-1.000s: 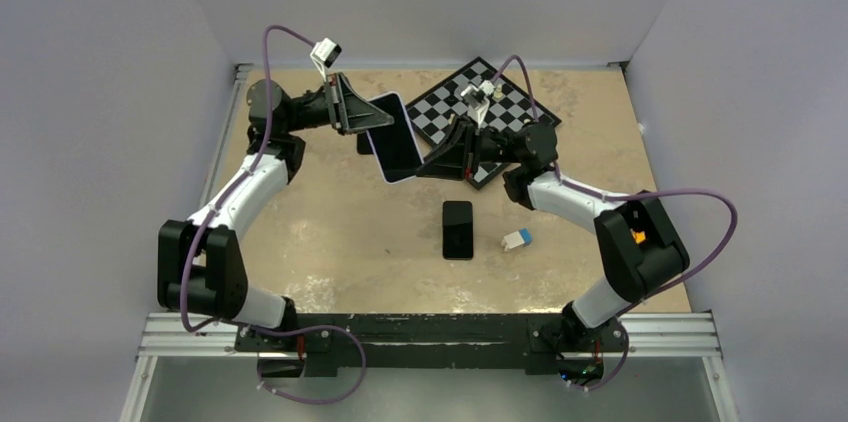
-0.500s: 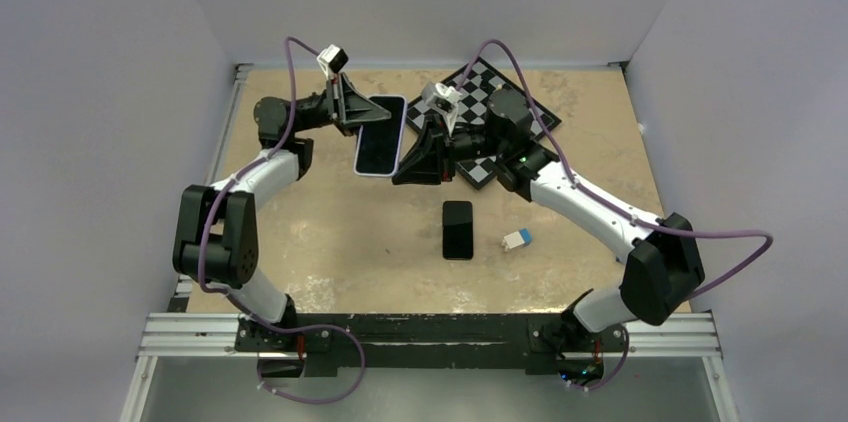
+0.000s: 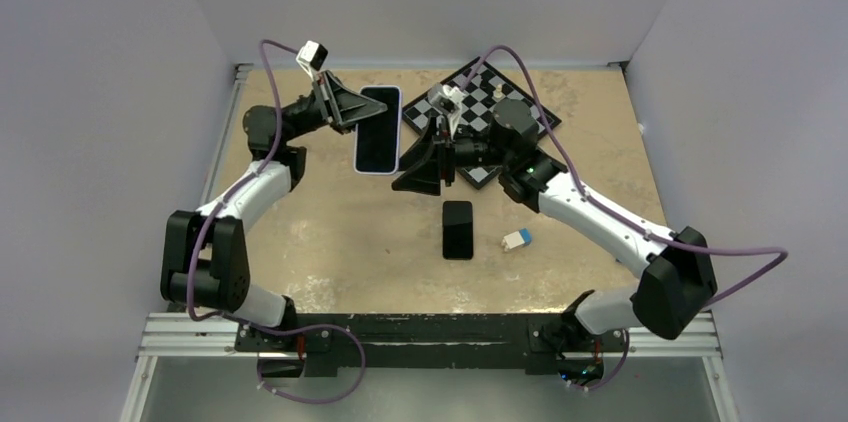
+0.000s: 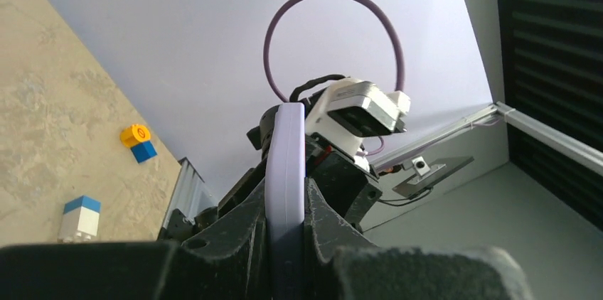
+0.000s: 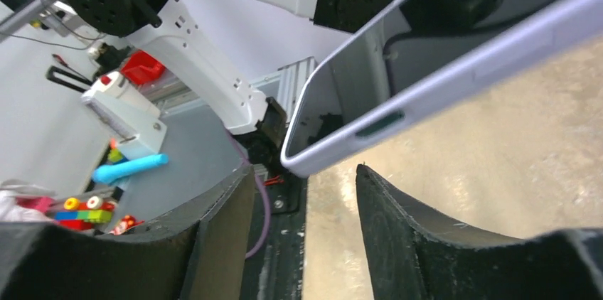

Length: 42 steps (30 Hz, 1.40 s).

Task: Take the phone out of the phone case
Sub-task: Remove the phone case from the phone.

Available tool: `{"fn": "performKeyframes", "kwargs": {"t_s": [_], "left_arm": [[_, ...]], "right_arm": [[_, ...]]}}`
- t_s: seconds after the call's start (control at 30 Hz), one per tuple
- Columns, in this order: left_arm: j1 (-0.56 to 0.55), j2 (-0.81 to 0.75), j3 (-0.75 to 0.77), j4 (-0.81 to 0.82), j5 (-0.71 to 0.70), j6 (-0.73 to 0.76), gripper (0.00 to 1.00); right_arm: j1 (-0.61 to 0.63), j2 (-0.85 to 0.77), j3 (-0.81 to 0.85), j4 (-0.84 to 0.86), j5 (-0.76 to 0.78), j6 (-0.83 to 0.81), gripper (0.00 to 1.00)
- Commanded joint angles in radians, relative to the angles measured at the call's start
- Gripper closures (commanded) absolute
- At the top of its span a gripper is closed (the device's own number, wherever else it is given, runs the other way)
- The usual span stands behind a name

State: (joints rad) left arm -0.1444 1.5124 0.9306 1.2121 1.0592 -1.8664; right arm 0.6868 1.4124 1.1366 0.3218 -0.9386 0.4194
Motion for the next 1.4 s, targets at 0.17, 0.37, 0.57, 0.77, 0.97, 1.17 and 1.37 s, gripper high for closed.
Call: {"fn": "performKeyframes", "kwargs": {"t_s": [0.17,0.37,0.57,0.77,0.97,1.17,1.37], "left_arm": [[-0.009,-0.069,0.001,0.064,-0.083,0.048,1.0],[-0.009,-0.092,-0.019,0.031,-0.084,0.075,1.0],[-0.009,-0.106,-0.019,-0.001,-0.076,0.096,1.0],[-0.009,-0.107,-0.015,-0.012,-0.068,0.085,1.0],[-0.01,-0.123,-0.039,-0.029,-0.054,0.013,1.0],[-0.012,-0.195,-0.099,-0.11,-0.057,-0.007,1.0],[-0.018,-0.228,-0.133,-0.144,-0.084,0.007,1.0]], "right_arm": [[-0.008,-0.095,-0.055,0.067,0.022,0.221,0.41],[-0.01,-0.052,-0.036,0.151,0.014,0.279,0.46],[-0.011,0.003,-0.03,0.267,-0.015,0.341,0.62],[-0.012,0.027,-0.02,0.287,-0.022,0.328,0.84],[-0.009,0.027,-0.026,0.257,-0.061,0.109,1.0],[-0.005,-0.017,0.01,0.224,-0.078,-0.097,1.0],[0.0,0.03,0.134,0.182,-0.029,-0.128,1.0]]}}
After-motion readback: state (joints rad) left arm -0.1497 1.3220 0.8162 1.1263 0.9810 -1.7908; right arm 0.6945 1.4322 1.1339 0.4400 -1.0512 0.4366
